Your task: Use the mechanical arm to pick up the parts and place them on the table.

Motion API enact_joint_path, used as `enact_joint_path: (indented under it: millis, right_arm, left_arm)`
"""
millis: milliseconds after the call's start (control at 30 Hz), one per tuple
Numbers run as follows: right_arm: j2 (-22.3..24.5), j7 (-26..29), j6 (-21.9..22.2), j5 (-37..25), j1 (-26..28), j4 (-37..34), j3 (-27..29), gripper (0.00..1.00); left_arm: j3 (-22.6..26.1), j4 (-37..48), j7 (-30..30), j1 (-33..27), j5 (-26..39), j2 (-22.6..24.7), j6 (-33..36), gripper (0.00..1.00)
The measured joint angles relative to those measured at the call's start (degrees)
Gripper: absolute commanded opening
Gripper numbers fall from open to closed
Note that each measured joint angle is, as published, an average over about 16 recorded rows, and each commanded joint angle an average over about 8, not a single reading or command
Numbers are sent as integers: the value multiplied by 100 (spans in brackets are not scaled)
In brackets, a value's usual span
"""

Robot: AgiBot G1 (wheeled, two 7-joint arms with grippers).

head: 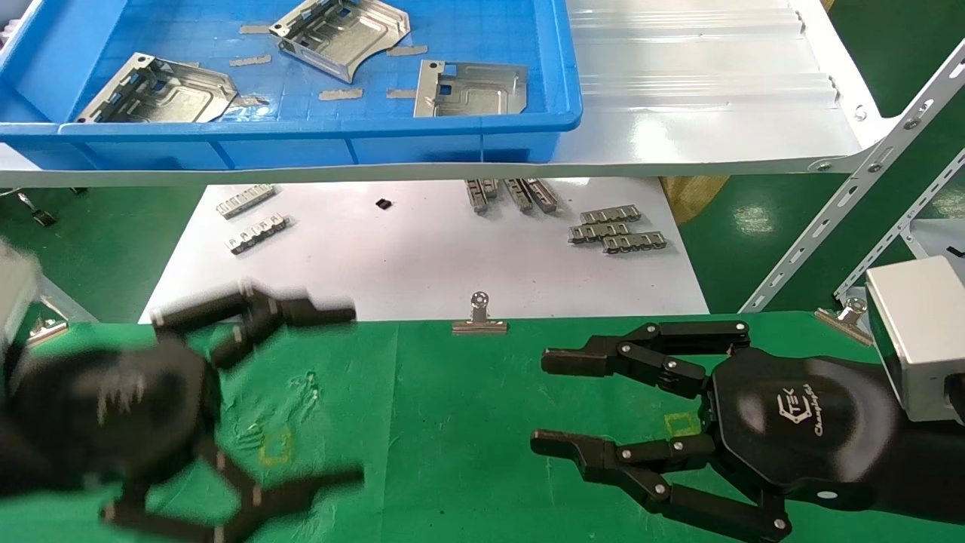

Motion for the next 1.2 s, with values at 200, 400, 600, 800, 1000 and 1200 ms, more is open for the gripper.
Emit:
enact_joint_path:
  millis: [200, 400, 600, 800, 1000, 1200]
  right_arm:
    - [0, 0, 0, 0, 0, -1, -1, 0]
    - [0, -1, 0, 1, 1, -1, -1, 0]
    - [0, -1, 0, 1, 1, -1, -2, 0]
    - [0, -1, 0, 1, 1, -1, -2, 0]
    - [1, -1, 0, 1, 1, -1, -3, 0]
    - [1, -2, 1, 2, 1, -1, -3, 0]
  left_arm:
    - [380, 1041, -66, -1463, 1010, 653, -450, 100]
    - [911, 2798, 79, -2982, 2198, 1636, -1119, 100]
    - [1302, 4553, 410, -3960, 3068, 2569, -2070, 28]
    - [1485, 5754, 669, -4433, 3515, 3221, -3112, 0]
    - [1575, 6447, 732, -4645, 3719, 3588, -3858, 0]
    - [1612, 6815, 682, -4753, 3792, 3751, -4208, 0]
